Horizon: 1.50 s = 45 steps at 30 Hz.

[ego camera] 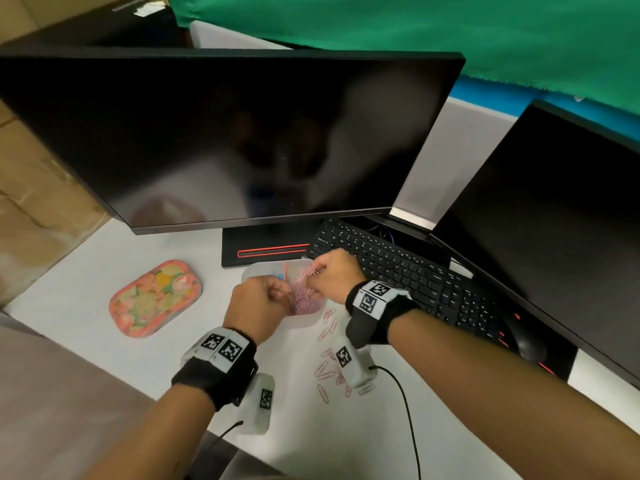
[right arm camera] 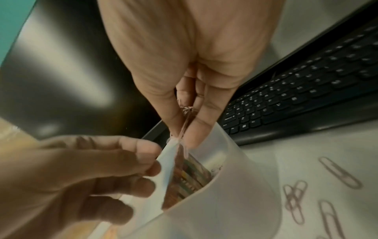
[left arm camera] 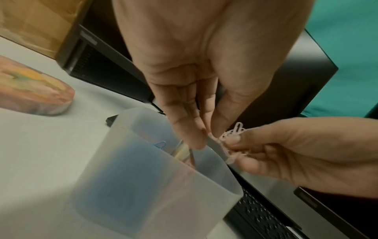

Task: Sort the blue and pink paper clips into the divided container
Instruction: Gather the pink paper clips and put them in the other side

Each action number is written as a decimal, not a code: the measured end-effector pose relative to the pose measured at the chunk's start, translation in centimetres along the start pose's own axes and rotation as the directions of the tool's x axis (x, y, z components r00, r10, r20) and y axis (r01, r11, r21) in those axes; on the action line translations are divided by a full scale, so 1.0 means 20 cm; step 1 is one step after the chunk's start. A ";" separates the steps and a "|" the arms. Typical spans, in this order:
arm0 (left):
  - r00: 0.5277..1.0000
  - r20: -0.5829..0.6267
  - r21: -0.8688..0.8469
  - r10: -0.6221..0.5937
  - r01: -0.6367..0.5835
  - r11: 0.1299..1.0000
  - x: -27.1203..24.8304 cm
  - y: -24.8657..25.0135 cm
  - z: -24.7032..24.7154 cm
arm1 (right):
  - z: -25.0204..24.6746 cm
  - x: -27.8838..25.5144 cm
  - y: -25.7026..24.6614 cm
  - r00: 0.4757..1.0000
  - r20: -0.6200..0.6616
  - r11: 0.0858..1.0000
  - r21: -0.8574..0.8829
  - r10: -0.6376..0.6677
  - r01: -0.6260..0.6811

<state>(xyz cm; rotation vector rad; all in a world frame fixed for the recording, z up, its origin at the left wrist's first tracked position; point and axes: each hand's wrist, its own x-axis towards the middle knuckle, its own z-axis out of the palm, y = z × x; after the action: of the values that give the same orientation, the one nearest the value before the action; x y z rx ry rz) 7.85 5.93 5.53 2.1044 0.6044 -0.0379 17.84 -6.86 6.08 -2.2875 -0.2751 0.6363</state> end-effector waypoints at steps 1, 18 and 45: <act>1.000 0.023 0.007 -0.005 0.005 1.000 -0.02 -0.02 0.00 | 0.01 0.01 -0.02 1.000 -0.006 0.999 -0.042 0.002 -0.002; 0.844 0.535 0.471 0.040 -0.338 0.815 -0.17 -0.15 0.33 | 0.08 -0.19 0.46 0.934 0.356 0.833 -0.527 0.036 0.169; 0.769 0.606 0.402 0.203 -0.516 0.756 -0.24 -0.21 0.46 | 0.24 -0.55 0.71 0.995 0.095 0.980 -0.200 -0.005 0.024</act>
<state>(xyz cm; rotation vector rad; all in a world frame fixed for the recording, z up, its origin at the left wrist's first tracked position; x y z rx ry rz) 3.68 -1.37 -1.95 2.5804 -0.2236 -0.6194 6.02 -18.20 -2.91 -2.4485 -0.4173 0.7389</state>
